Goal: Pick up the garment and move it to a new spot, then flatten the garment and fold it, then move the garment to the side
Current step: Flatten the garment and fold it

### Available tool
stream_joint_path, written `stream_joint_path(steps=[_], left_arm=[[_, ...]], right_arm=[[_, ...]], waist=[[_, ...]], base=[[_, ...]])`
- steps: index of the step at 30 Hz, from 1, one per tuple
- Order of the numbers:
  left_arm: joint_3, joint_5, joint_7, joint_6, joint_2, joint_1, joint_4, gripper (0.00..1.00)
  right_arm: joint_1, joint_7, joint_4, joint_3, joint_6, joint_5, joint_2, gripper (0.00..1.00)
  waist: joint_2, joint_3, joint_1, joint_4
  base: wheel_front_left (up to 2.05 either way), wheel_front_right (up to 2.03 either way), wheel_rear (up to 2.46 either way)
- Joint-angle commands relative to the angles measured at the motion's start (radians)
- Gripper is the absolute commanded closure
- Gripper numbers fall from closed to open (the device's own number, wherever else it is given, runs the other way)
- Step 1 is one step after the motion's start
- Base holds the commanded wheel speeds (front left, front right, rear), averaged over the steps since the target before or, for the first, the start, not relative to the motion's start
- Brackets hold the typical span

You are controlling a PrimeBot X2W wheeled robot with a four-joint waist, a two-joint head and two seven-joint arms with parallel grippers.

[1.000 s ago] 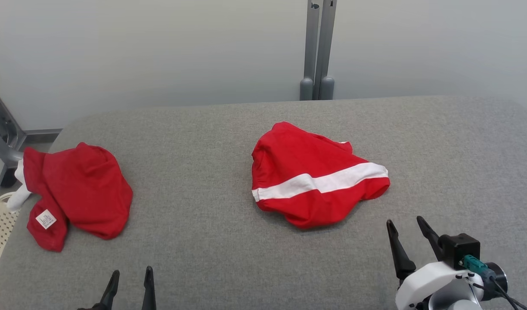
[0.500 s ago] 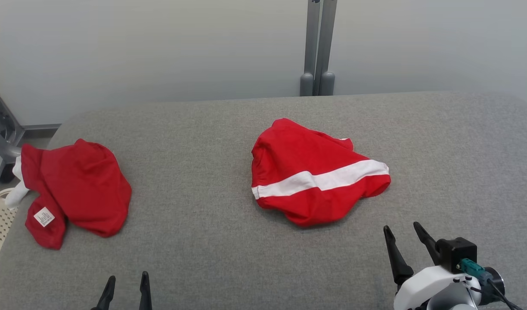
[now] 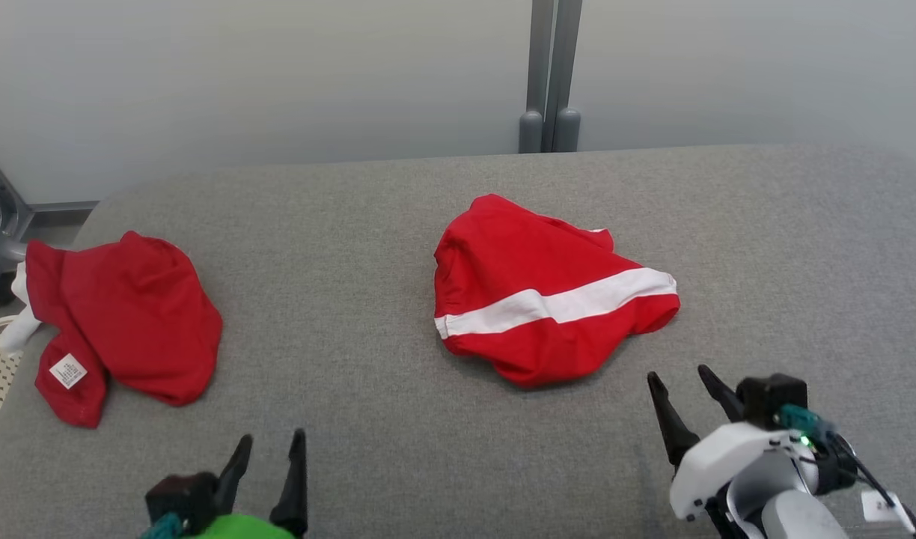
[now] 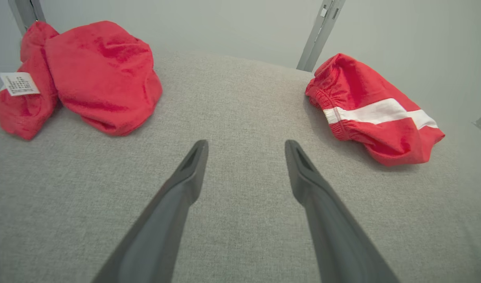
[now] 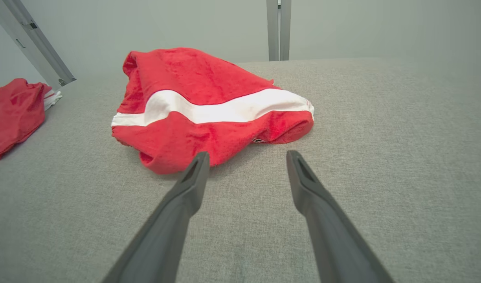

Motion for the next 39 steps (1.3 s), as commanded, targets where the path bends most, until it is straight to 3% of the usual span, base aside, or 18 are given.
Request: stream_joint_path(steps=[1,2,10,16,22,32,39], left_arm=[[-0.024,-0.023,0.063,-0.018,-0.005,-0.062,0.001,0.0],[-0.024,-0.023,0.063,-0.018,-0.005,-0.062,0.001,0.0],[-0.152,-0.038,0.337,-0.048,-0.011,-0.322,0.039,0.0],[-0.221,-0.07,0.463,-0.057,-0.032,-0.495,0.098,0.0],[-0.254,-0.097,0.495,-0.045,-0.048,-0.59,0.191,0.0],[-0.311,-0.205,0.47,0.0,-0.057,-0.691,0.28,0.0],[-0.377,-0.245,0.468,0.035,-0.057,-0.733,0.328,0.0]], right_arm=[[-0.053,0.07,-0.006,0.01,-0.001,0.016,-0.015,0.0],[-0.053,0.07,-0.006,0.01,-0.001,0.016,-0.015,0.0],[-0.246,0.401,-0.006,0.033,-0.001,0.097,-0.134,0.0],[-0.388,0.52,0.027,0.037,-0.001,0.11,-0.194,0.0],[-0.508,0.54,0.102,0.098,-0.001,0.126,-0.23,0.0],[-0.644,0.481,0.25,0.184,-0.001,0.142,-0.272,0.0],[-0.694,0.426,0.346,0.22,-0.001,0.167,-0.261,0.0]], waist=[[0.0,0.019,0.0,-0.008],[0.0,0.019,0.0,-0.008],[0.0,0.109,0.0,-0.008],[0.0,0.191,0.0,-0.009],[0.0,0.247,0.0,-0.032],[0.0,0.307,0.0,-0.046],[0.0,0.319,0.0,-0.049]], base=[[0.0,0.0,0.0],[0.0,0.0,0.0],[0.0,0.0,0.0],[0.0,0.0,0.0],[0.0,0.0,0.0],[0.0,0.0,0.0],[0.0,0.0,0.0]])
